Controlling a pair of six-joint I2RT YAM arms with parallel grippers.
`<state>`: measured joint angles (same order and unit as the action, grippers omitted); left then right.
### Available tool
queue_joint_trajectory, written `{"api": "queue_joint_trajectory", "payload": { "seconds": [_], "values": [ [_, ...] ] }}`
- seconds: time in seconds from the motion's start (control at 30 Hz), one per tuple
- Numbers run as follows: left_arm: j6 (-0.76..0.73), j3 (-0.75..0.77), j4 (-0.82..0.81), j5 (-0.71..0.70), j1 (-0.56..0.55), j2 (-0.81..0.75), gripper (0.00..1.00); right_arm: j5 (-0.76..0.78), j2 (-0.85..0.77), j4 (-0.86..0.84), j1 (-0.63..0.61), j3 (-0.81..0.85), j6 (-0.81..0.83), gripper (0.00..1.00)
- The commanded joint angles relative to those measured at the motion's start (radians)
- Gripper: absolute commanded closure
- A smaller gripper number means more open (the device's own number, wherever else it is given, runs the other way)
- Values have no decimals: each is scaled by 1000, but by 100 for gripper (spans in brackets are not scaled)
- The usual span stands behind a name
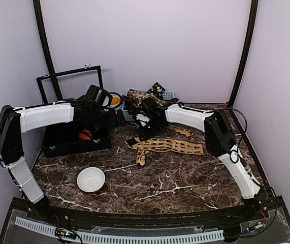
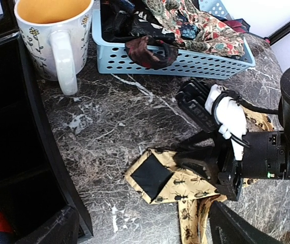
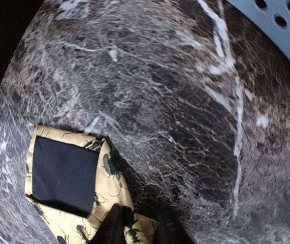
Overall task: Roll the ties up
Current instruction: Flatten out the tie at the center of the board.
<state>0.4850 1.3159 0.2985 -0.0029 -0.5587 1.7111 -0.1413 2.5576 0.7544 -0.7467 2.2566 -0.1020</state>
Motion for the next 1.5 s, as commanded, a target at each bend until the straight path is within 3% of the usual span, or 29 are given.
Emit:
{"api": "queue_joint_trajectory", "payload": {
  "seconds": [0.0, 0.07, 0.23, 0.43, 0.6, 0.73, 1.0, 1.17, 1.27, 1.3, 1.37, 1.47],
  "values": [
    [-17, -3, 31, -45, 6, -48, 9, 3, 7, 76, -16, 13, 28, 86],
    [-20, -8, 23, -71, 5, -64, 8, -9, -36, 62, -15, 24, 16, 100],
    [-40, -86, -118, -89, 5, -156, 1, -47, -193, 31, -7, 46, -66, 100],
    [-48, -255, -389, -31, 7, -273, 1, -75, -446, -138, 58, -146, -240, 100],
    [-87, -213, -350, 109, 5, -209, 1, -40, -672, -268, 159, -352, -383, 100],
    [-148, -152, -312, 99, -39, -140, 1, -91, -820, -338, 235, -476, -425, 100],
    [-192, -168, -449, 190, -46, -130, 5, -476, -831, -357, 242, -578, -356, 100],
    [-204, -183, -438, 150, -47, -154, 8, -620, -825, -327, 173, -595, -307, 100],
    [-207, -185, -411, 119, -46, -161, 8, -638, -773, -216, 144, -613, -227, 100],
    [-207, -181, -395, 110, -46, -159, 8, -619, -735, -173, 138, -617, -181, 96],
    [-205, -176, -366, 93, -46, -155, 8, -488, -679, -75, 125, -608, -130, 67],
    [-199, -170, -331, 64, -44, -161, 7, -357, -648, -10, 122, -596, -121, 41]
  ]
}}
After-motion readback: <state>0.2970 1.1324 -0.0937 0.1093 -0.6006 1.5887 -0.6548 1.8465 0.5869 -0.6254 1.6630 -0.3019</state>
